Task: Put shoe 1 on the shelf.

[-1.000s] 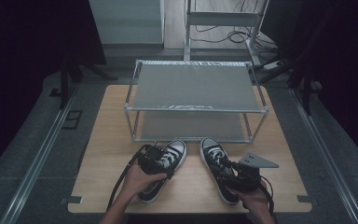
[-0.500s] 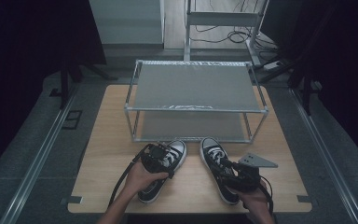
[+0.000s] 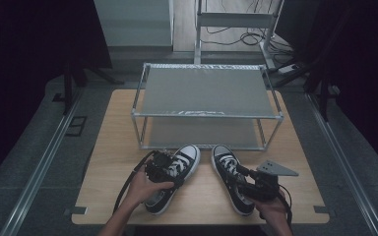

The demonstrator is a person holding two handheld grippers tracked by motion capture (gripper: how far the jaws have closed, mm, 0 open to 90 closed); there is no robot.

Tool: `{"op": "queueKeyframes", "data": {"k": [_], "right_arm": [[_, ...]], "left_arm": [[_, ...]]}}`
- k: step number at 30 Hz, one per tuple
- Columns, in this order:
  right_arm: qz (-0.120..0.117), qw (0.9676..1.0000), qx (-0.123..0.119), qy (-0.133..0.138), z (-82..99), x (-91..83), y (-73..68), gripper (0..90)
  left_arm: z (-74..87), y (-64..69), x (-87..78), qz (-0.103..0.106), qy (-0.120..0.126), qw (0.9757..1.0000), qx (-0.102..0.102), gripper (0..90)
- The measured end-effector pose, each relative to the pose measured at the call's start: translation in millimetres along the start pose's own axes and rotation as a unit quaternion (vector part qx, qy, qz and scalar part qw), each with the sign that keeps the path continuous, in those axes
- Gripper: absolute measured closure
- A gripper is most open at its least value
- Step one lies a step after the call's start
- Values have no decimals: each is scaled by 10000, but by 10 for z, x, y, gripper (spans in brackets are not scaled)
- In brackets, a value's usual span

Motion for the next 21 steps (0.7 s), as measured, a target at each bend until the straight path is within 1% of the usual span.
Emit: {"op": "queueKeyframes", "data": {"k": [3, 6, 8, 11, 16, 21], "right_arm": [[11, 10000, 6, 4, -1, -15, 11, 481], [29, 10000, 34, 27, -4, -34, 30, 481], [51, 9999, 65, 60, -7, -46, 47, 482], [49, 9999, 67, 62, -8, -55, 55, 481], [74, 9999, 86, 88, -12, -81, 67, 481], [92, 9999, 105, 94, -14, -98, 81, 481]], "left_arm": [[-20, 49, -117, 44, 174, 9998, 86, 112], [-45, 95, -205, 108, 316, 9993, 141, 112], [-69, 128, -270, 132, 383, 9989, 216, 113], [-96, 175, -341, 145, 443, 9984, 315, 113], [-139, 251, -436, 240, 547, 9973, 437, 113], [-194, 300, -499, 290, 609, 9964, 510, 113]]}}
Point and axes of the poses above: each handheld gripper's, and its own axes: x roughly forward along the jaws, z roughly out of its underside, y roughly to its right, the point moved 3 cm from there along x, roughly forward along the jaws, and after that the axes turned 4 degrees about -y, right-handed, at the moved point
